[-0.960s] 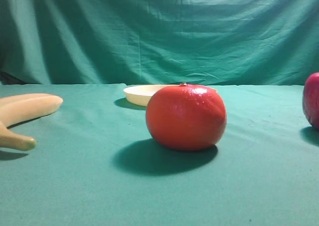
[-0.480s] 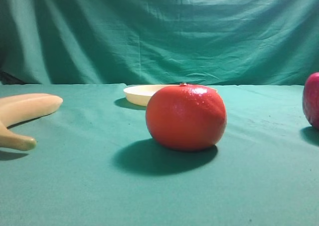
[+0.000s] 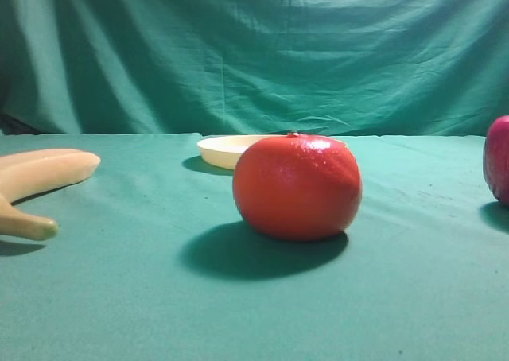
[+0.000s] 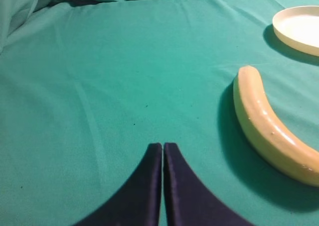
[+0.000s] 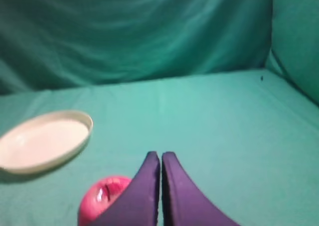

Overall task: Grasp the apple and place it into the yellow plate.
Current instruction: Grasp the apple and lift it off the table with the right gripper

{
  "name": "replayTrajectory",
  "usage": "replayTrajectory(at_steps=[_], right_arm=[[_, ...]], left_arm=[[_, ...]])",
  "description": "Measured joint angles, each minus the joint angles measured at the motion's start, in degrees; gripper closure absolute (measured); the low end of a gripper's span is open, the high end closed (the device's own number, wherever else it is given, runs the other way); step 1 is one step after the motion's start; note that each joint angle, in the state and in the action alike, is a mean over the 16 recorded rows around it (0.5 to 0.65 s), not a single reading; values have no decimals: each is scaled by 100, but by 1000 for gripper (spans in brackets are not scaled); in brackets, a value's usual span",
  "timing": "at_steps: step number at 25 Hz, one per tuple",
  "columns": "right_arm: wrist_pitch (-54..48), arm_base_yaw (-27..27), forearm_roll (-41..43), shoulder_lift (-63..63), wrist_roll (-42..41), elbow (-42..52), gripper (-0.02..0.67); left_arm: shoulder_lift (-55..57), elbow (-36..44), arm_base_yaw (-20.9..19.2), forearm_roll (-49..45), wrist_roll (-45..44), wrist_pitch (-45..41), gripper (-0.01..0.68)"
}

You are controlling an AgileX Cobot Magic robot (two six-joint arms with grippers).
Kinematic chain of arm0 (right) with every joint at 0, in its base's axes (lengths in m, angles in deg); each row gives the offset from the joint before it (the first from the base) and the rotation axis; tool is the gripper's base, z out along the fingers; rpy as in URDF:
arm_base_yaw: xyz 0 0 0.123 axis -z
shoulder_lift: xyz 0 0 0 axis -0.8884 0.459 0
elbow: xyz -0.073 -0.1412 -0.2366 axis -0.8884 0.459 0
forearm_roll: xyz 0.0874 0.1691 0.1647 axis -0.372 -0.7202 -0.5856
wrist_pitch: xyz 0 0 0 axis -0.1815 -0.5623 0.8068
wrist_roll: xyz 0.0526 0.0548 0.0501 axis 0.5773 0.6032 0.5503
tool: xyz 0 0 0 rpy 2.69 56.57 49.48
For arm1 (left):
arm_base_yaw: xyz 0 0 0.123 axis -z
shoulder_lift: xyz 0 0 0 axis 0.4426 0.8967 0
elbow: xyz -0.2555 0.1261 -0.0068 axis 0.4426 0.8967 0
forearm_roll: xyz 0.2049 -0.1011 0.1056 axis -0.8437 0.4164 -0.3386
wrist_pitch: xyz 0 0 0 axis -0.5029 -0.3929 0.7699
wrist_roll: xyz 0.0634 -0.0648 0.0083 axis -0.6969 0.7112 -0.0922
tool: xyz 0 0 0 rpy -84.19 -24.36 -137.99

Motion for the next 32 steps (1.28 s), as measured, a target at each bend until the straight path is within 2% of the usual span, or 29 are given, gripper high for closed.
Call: replayTrajectory(at_steps=[4,8,17,25,29,32], right_arm=[[210,0,31,353,124,-242,649],[-153,0,44,1067,172,-740,649],[-2280,-130,-172,3485,-157,-2413,649],[-3797,-927,-233,5382,-749,-3630,643],[-4140,-1400,-92,6064,-857,-4076,585],[-4281,-1693,46,6472,-743,-4356,482]], left_arm=[[0,0,-2,0,0,0,673],[0,0,-4,0,0,0,673],[0,0,-4,0,0,0,673],[0,0,-4,0,0,0,673],[0,0,-4,0,0,0,673],[0,0,-4,0,0,0,673]])
